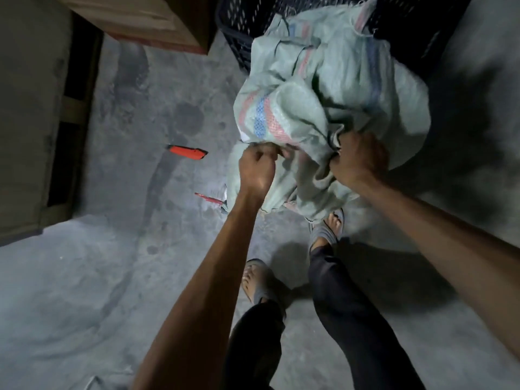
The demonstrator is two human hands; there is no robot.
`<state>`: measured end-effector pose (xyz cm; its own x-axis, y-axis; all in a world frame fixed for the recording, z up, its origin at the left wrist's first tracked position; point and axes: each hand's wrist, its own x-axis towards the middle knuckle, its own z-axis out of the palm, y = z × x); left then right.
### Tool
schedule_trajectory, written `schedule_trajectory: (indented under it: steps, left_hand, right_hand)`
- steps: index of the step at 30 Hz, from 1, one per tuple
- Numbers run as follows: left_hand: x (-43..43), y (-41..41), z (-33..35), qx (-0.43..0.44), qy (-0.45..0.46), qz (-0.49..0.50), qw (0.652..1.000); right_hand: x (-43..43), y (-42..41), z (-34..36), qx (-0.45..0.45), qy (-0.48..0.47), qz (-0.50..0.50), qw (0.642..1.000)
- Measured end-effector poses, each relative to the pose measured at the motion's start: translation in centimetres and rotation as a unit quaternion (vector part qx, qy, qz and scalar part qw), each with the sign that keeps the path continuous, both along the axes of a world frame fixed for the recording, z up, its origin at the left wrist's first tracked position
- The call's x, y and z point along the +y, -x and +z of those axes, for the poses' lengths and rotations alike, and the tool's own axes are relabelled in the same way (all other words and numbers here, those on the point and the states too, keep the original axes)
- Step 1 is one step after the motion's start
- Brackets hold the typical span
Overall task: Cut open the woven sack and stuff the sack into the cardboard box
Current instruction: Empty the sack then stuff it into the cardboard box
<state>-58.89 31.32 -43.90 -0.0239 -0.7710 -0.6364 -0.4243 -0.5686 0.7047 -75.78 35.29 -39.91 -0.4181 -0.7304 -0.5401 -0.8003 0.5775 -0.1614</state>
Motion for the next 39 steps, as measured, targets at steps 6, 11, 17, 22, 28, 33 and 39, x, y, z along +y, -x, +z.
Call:
schedule_trajectory:
  steps: [6,11,17,22,28,33,39]
  left_hand:
    - [1.2,-5.8,-13.1,-0.373,-0.181,-0.181,0.892]
    - [3.3,-9.8,-20.3,-0.260,-0.386,-0.175,0.867]
    - [6.2,-12.0,-22.5,-0.326,-0.250,-0.120,0.904]
    - [4.6,-9.0,-14.1,-0.333,-0.196,-0.288,0.876]
    - [2.6,-0.9,5.1,-0.291,-0.135,-0.344,0.883]
    - [0.2,4.7,22.1,-0.174,-0.205,-0.160,0.950]
    - [-4.0,4.6,35.2,-0.097,-0.140,-0.129,0.977]
  right_hand:
    - [-1.6,4.9,-8.2,-0.006,-0.049,-0.035,0.998]
    - [-0.8,6.1,-16.4,0.008,-0.132,-0.031,0.991]
    - [0.8,6.0,-19.5,0.006,-0.055,-0.071,0.996]
    - [2.2,6.3,-11.6,-0.024,-0.103,-0.076,0.992]
    - [8.1,6.5,5.8,-0.080,-0.138,-0.131,0.978]
    - [10.3,8.5,21.2,-0.100,-0.076,-0.278,0.952]
    - [6.0,11.0,32.9,-0.139,0.037,-0.350,0.926]
